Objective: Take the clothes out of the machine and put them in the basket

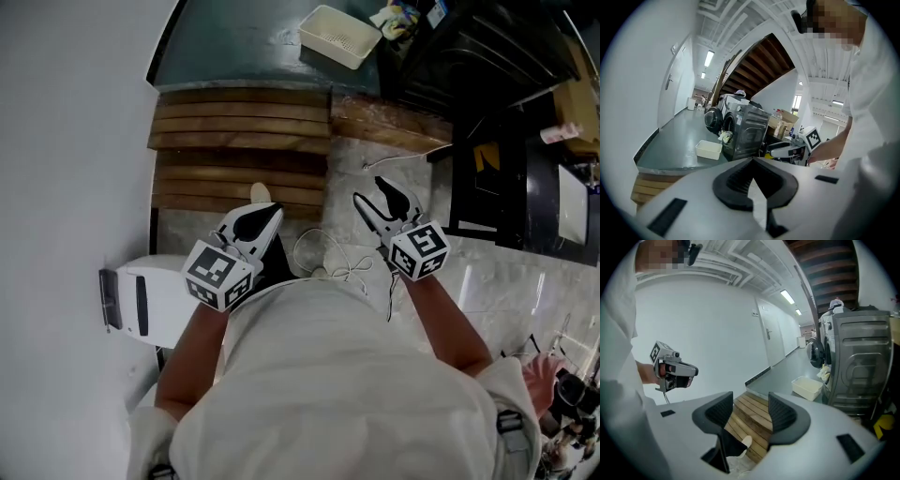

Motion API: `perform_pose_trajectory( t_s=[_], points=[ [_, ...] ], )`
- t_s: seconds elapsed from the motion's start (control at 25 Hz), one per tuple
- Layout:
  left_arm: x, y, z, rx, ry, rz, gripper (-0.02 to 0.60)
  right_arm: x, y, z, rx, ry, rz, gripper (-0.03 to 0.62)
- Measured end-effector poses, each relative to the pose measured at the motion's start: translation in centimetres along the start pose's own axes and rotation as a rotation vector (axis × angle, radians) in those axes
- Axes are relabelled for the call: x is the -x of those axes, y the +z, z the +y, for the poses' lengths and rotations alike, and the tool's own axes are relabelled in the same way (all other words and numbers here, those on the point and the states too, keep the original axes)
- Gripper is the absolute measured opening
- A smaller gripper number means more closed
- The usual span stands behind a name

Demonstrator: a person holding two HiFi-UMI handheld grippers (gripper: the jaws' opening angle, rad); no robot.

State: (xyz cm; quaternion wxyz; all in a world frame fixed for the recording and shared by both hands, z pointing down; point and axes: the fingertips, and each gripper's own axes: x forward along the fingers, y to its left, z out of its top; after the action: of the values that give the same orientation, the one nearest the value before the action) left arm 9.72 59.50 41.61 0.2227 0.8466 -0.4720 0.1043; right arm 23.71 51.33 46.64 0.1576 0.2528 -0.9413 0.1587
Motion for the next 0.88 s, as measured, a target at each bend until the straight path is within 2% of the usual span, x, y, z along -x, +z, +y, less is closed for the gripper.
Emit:
perform_pose_trajectory(
  t_s=[0.2,0.52,0.64,0.88],
  points=[
    [-2.1,3.6,10.0,-0.022,-0.024,-0.005,-0.004,-9.6,3.8,-2.7,0.009,-0.017,0.038,0.222],
    [-2.9,12.0,23.2,-0.062,-0.123,0.036,-0.004,-22.1,14.7,-5.2,0.001,-0.081,0.058,0.221],
    [-3.4,15.0,26.3,-0.076,-0.148,0.047,-0.004,-24.5,18.2,-6.3,0.000,-0.106,0.048,0.221],
    [-6.5,19.6,29.0,-0.062,-0.200,0.058,-0.003,-26.2,22.4,-10.6,-0.028,-0.183,0.032,0.221]
  ],
)
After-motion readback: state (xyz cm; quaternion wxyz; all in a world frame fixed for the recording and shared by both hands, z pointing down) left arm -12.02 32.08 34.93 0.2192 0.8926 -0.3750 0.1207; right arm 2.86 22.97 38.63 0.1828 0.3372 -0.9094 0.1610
